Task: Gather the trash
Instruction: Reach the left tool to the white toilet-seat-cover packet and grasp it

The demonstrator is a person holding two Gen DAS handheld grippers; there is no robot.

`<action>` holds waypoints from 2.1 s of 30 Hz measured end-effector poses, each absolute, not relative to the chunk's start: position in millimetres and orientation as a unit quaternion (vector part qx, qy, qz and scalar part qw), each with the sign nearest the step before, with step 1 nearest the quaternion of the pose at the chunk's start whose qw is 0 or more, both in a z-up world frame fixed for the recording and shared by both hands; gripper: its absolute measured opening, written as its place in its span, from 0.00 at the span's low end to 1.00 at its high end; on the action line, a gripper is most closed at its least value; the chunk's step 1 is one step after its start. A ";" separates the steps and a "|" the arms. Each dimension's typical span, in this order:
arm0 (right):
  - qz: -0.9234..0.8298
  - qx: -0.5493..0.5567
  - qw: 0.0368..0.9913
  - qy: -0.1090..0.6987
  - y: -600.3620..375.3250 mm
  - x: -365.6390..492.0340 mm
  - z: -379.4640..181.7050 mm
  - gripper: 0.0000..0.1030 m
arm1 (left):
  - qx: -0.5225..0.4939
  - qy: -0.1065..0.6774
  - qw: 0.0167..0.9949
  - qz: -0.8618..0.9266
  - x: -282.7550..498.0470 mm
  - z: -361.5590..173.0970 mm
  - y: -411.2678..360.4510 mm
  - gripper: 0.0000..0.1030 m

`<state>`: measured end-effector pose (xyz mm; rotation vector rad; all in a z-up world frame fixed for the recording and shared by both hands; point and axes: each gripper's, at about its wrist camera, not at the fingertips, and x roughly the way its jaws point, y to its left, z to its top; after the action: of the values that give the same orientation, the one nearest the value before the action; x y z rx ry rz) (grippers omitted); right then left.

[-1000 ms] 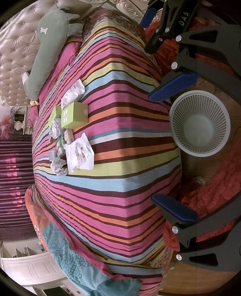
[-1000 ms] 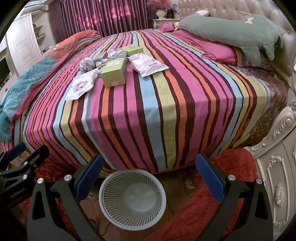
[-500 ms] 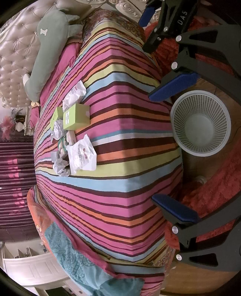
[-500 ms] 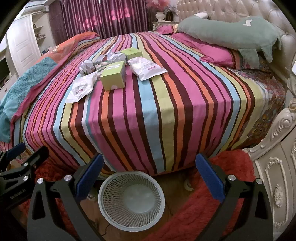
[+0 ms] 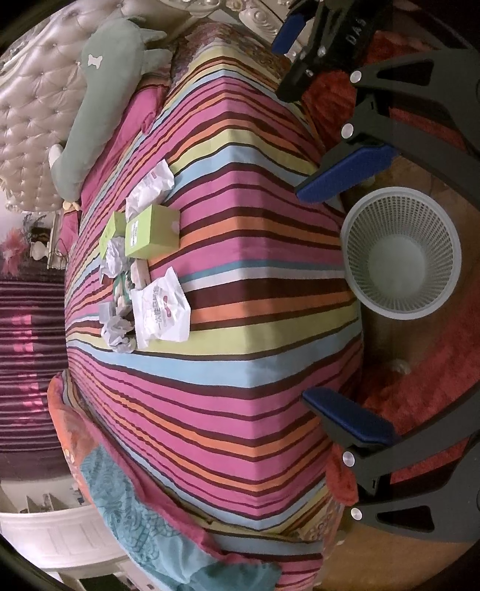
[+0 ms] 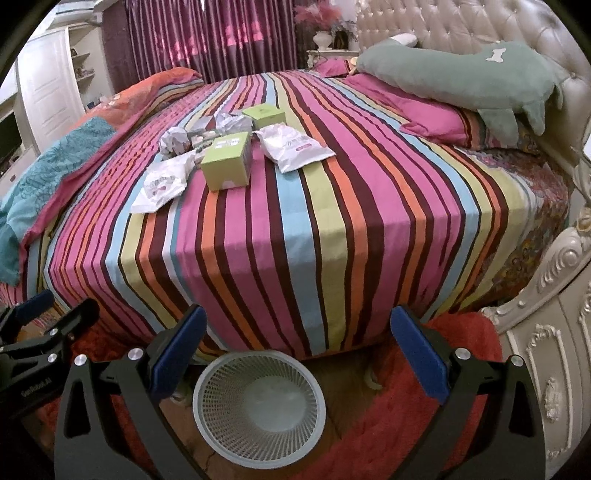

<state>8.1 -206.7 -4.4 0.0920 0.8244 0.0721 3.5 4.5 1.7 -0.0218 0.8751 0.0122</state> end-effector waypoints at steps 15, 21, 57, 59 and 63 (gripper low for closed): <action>0.055 0.037 0.916 0.397 -219.0 77.7 -15.7 0.93 | -0.040 0.446 0.894 0.023 96.2 -11.4 21.2 0.94; 0.066 0.035 0.914 0.398 -221.6 107.3 -16.1 0.93 | -0.051 0.448 0.892 0.032 130.4 -12.7 24.1 0.94; 0.175 -0.077 0.876 0.444 -193.7 286.0 -43.4 0.93 | -0.090 0.484 0.868 0.063 262.3 -45.1 38.7 0.94; 0.177 -0.069 0.874 0.447 -192.4 287.7 -44.9 0.93 | -0.087 0.485 0.868 0.061 264.9 -46.7 38.3 0.94; 0.168 -0.067 0.876 0.447 -185.5 286.3 -45.0 0.82 | -0.061 0.490 0.868 0.053 268.0 -49.9 33.9 0.73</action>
<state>286.3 -185.5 -45.0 -0.1394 0.9336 0.3509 268.0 33.9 -49.9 -0.1276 1.0252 0.1107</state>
